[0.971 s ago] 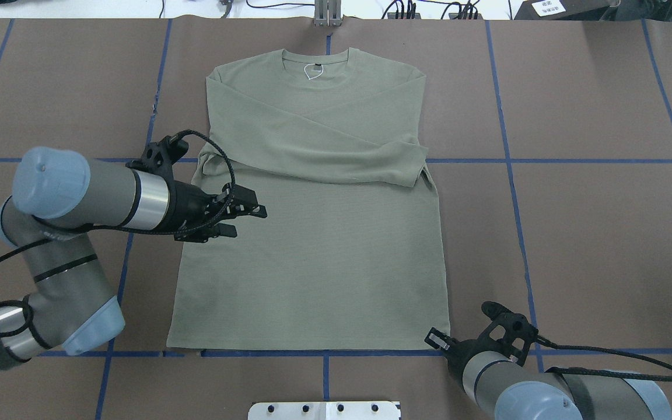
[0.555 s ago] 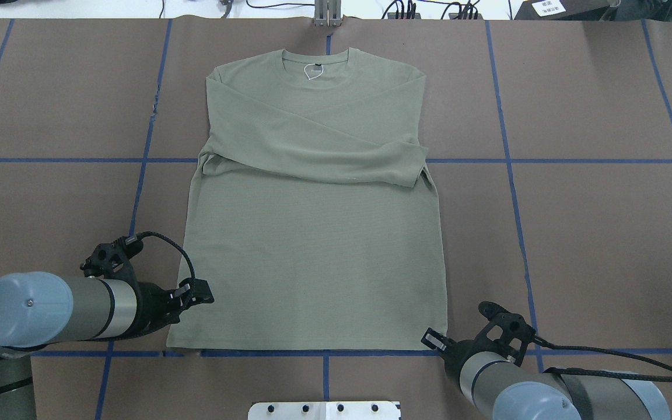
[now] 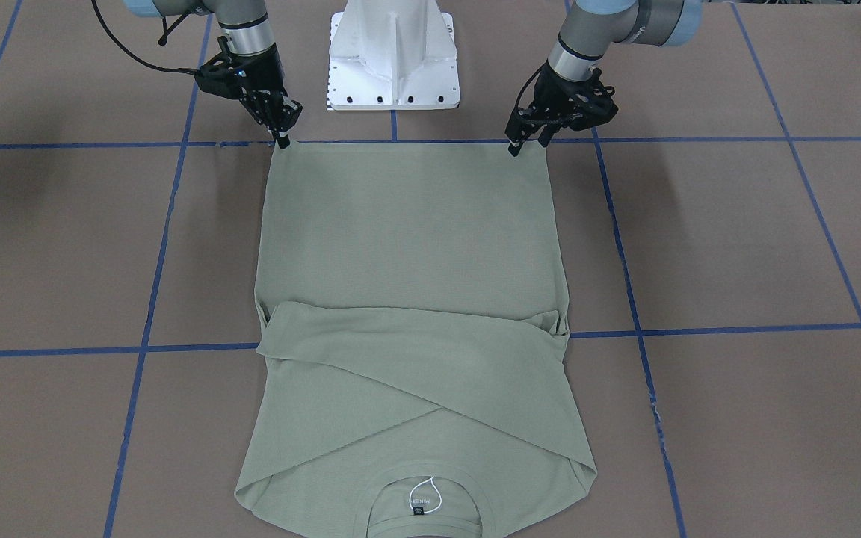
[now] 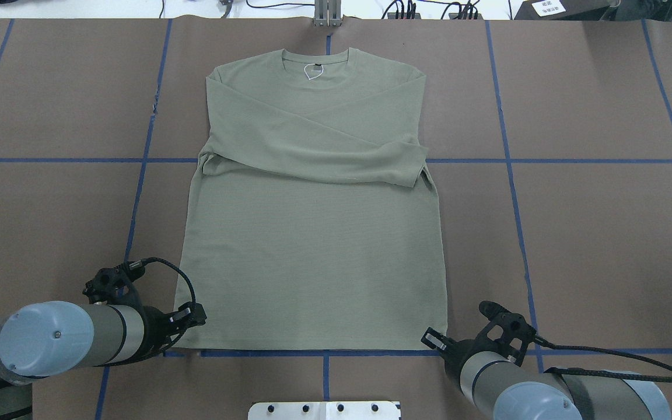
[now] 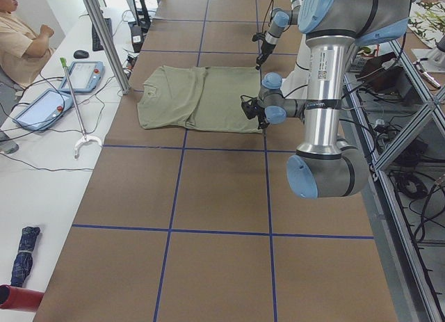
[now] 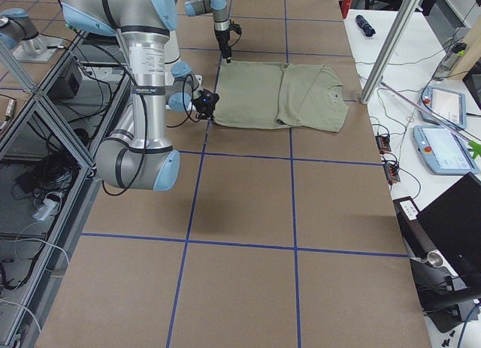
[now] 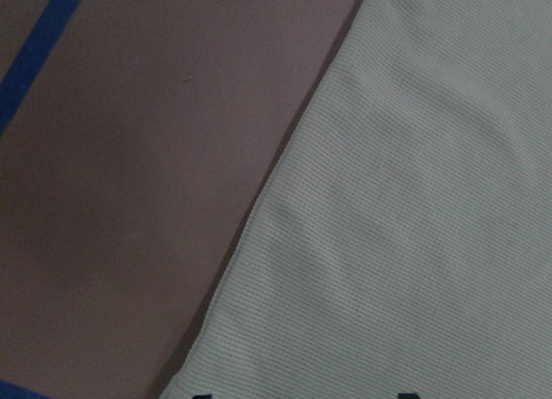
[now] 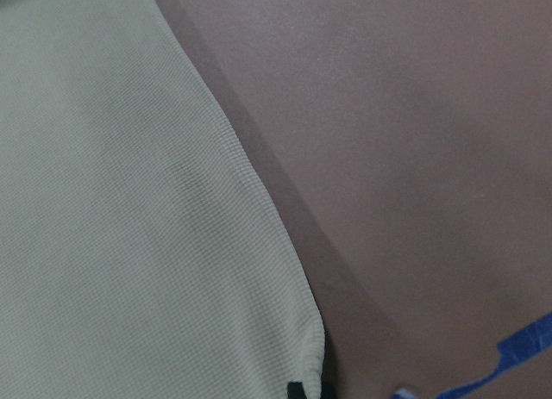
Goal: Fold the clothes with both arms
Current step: 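Move both grippers to the hem corners nearest the robot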
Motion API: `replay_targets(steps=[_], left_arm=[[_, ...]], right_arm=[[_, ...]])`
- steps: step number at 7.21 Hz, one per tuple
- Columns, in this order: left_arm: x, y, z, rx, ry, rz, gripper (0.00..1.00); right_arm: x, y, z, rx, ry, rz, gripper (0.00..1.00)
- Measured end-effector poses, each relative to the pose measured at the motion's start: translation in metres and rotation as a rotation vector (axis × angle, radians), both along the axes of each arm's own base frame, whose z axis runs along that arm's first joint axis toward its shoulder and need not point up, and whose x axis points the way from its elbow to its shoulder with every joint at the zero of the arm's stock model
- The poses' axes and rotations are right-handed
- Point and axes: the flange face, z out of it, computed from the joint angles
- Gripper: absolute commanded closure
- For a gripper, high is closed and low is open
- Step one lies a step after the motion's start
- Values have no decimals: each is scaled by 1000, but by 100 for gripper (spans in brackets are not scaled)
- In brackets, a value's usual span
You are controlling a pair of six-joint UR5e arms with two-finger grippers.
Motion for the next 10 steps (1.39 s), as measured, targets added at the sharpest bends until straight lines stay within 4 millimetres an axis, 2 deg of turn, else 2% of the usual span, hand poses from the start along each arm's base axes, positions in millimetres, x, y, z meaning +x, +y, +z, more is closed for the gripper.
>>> replay_targets(steps=[2, 3, 4, 5, 6, 10], left_arm=[[2, 7, 10, -9, -40, 13, 29], [3, 9, 13, -11, -49, 19, 39], [3, 11, 15, -13, -55, 21, 59], [2, 11, 17, -14, -59, 23, 85], [2, 11, 19, -15, -62, 24, 100], [-2, 13, 23, -20, -71, 26, 100]], right_arm=[[0, 0, 0, 0, 0, -1, 100], [0, 0, 0, 0, 0, -1, 100], [0, 0, 0, 0, 0, -1, 100], [0, 0, 0, 0, 0, -1, 100], [0, 0, 0, 0, -1, 0, 100], [1, 0, -3, 0, -7, 0, 100]])
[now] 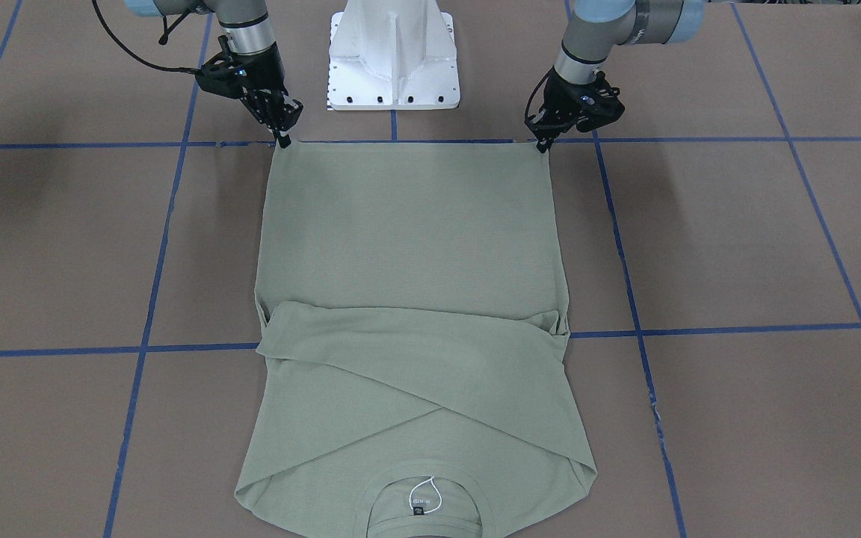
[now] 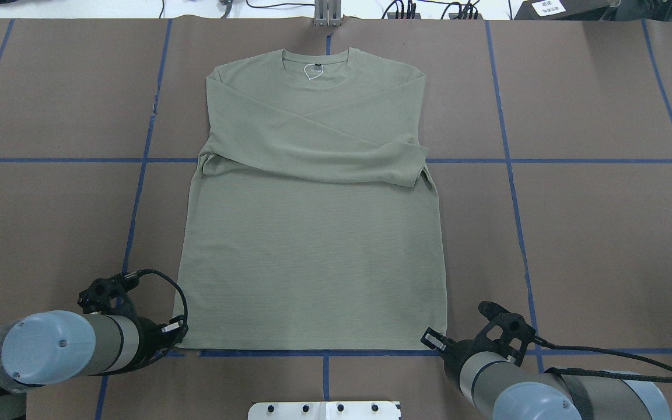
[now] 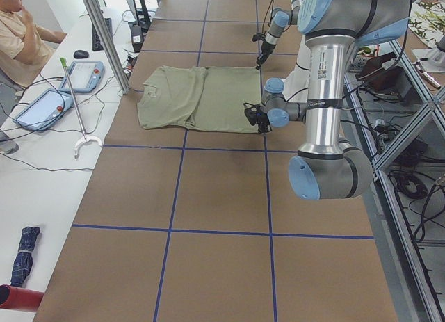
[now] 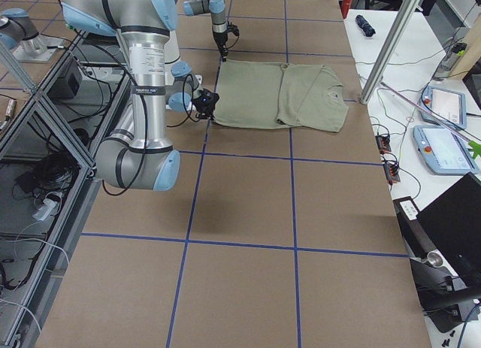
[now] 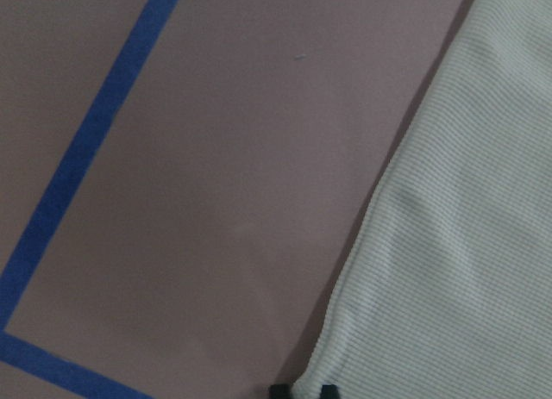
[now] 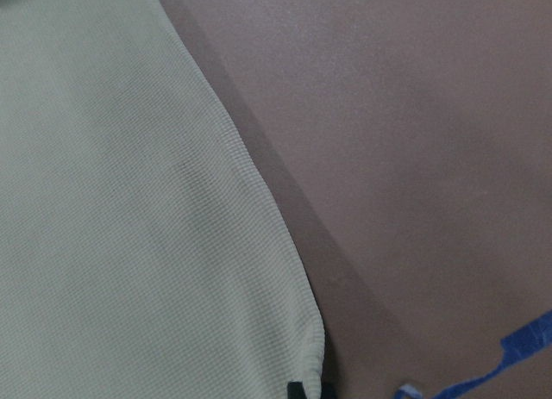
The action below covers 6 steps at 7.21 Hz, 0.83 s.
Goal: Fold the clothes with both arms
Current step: 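Move both grippers to the hem corners nearest the robot, then grasp the hem corners with both grippers and fold them toward the collar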
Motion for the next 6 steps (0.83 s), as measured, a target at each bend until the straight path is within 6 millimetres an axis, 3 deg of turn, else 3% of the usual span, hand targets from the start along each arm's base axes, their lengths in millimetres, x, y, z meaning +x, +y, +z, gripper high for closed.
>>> replay_targets(steps=[1, 3, 6], left_arm=[[-4, 1, -9, -4, 19, -1, 100], [-20, 15, -51, -49, 114, 12, 100], [-38, 54, -102, -122, 224, 60, 100]], right_arm=[[4, 0, -3, 0, -7, 1, 100], [17, 9, -11, -2, -26, -19, 100], [71, 39, -18, -7, -38, -93, 100]])
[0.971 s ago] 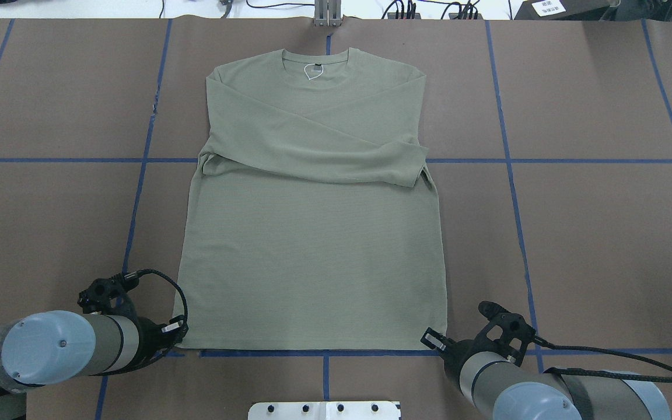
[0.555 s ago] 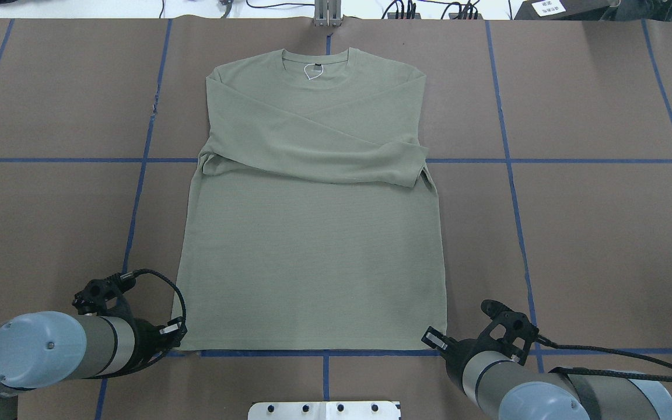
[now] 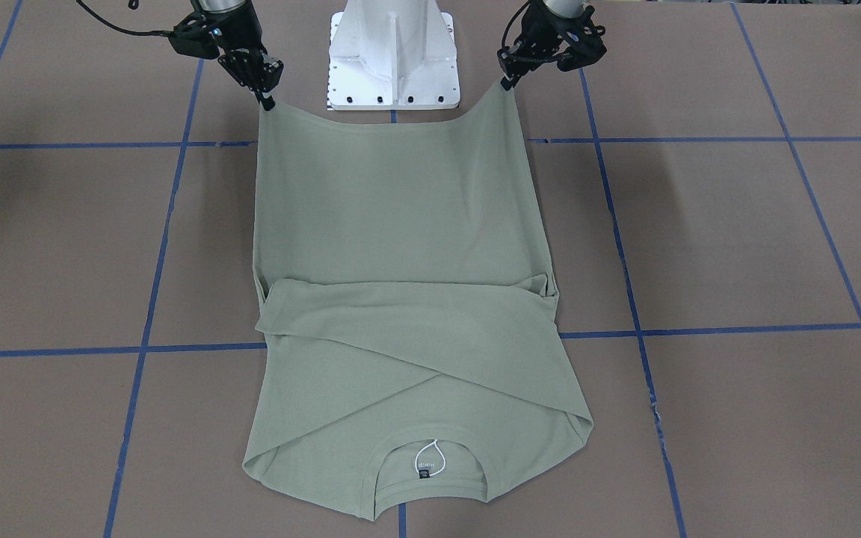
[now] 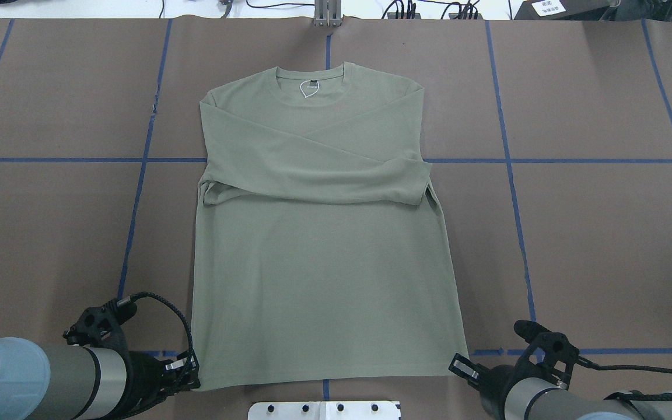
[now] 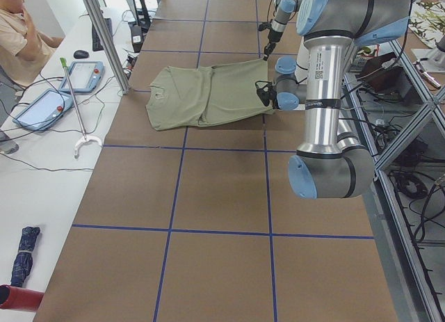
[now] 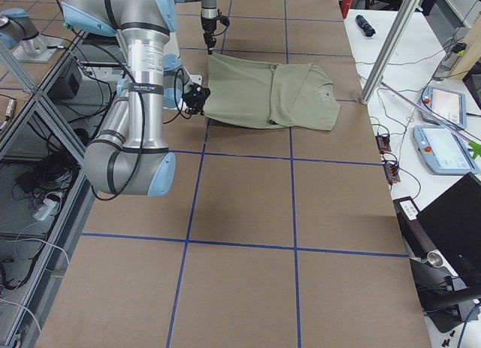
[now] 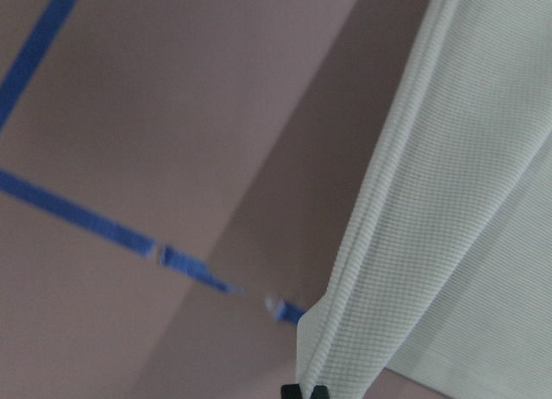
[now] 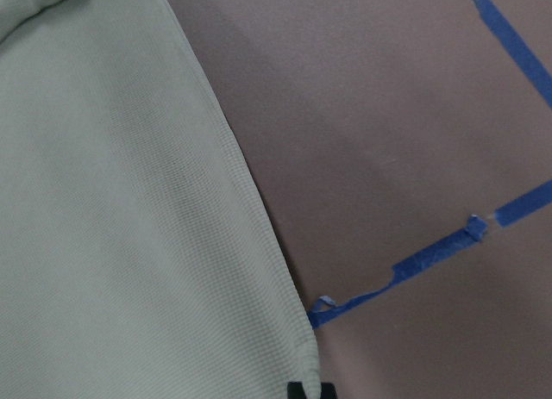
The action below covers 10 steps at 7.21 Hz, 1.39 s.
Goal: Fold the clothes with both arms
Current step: 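Grasp the hem corners with both grippers and fold them toward the collar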
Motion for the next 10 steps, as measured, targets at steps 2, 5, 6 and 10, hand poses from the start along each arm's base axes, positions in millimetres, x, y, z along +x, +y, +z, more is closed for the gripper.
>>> replay_targets(steps=[2, 5, 6, 10], left_arm=[[-11, 9, -16, -14, 24, 12, 100], [-31, -13, -32, 15, 27, -35, 100], [-33, -38, -35, 75, 28, -69, 100], [-20, -176, -21, 287, -73, -207, 100]], right_arm=[[28, 8, -7, -3, -6, -26, 100], [53, -30, -22, 21, -31, 52, 100], [50, -60, -23, 70, -16, 81, 100], [13, -226, -41, 186, 100, 121, 100]])
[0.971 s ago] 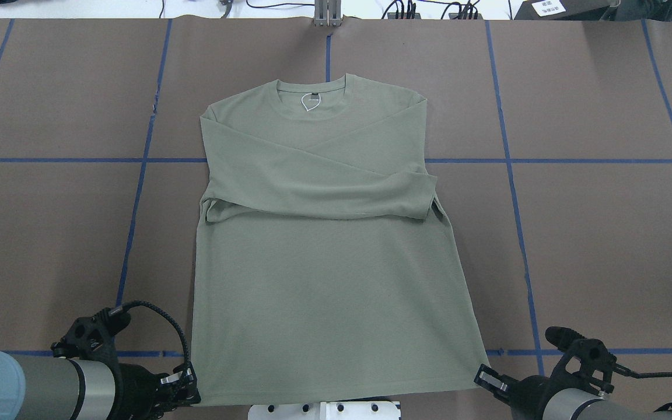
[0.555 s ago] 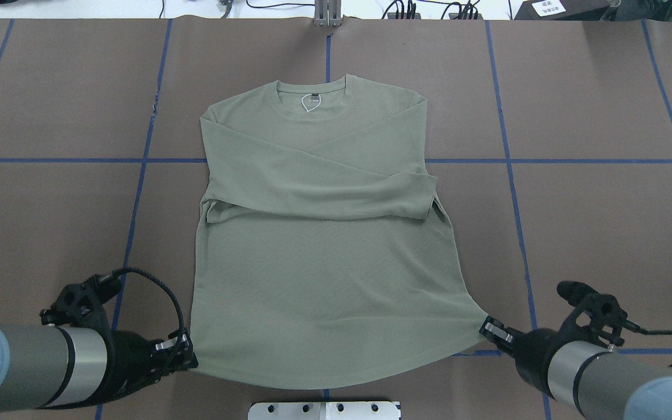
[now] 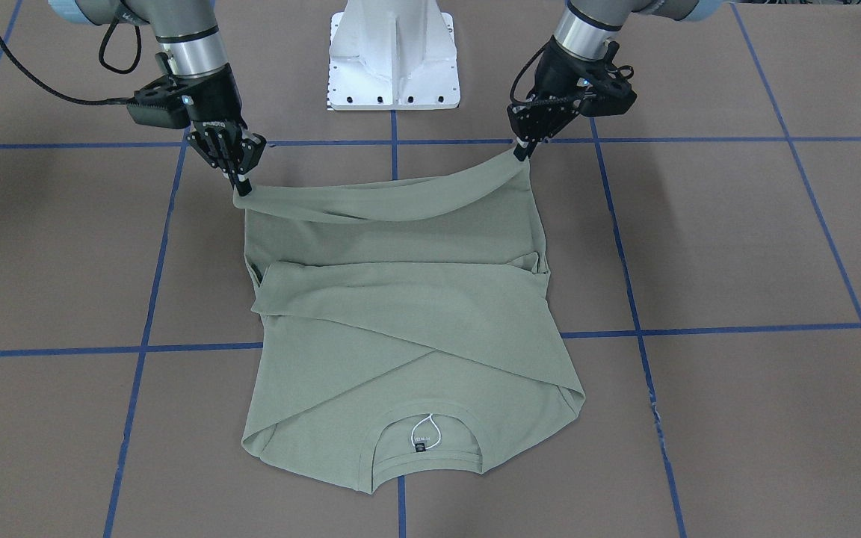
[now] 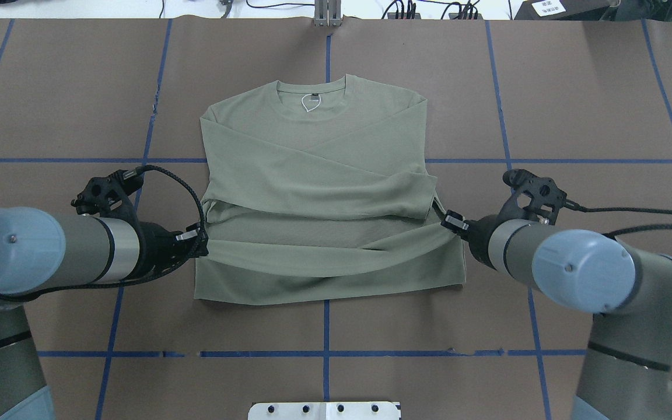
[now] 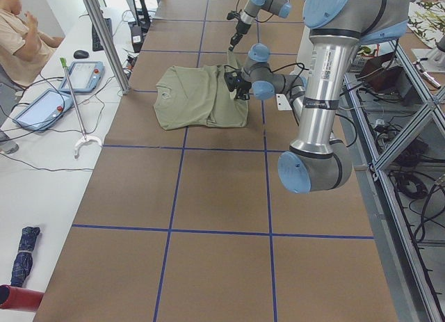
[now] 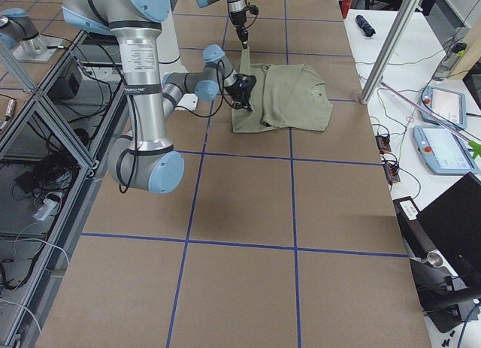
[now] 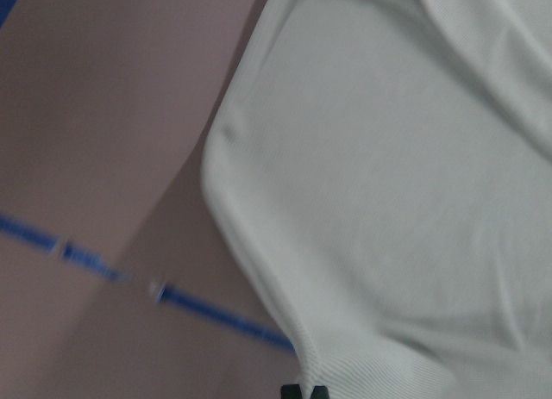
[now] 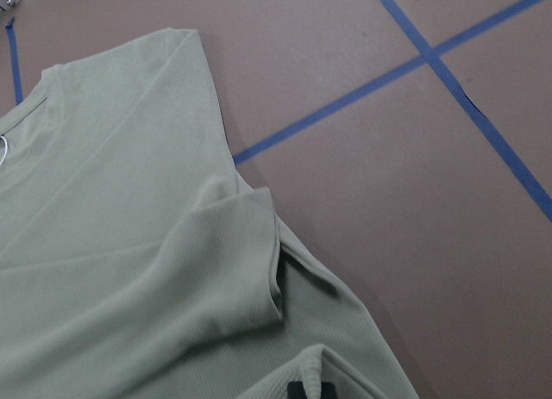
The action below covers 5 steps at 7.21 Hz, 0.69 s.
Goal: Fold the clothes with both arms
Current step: 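Grasp the hem corners with both grippers and fold them toward the collar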
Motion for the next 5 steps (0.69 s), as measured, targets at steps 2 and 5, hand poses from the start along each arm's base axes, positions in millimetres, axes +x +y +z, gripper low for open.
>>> replay_targets(steps=[2, 5], left_arm=[[6, -70, 25, 52, -80, -55, 100], [4, -158, 56, 120, -92, -139, 100]], right_arm=[[-15, -97, -9, -2, 83, 3, 100], [-23, -192, -6, -23, 165, -8, 100]])
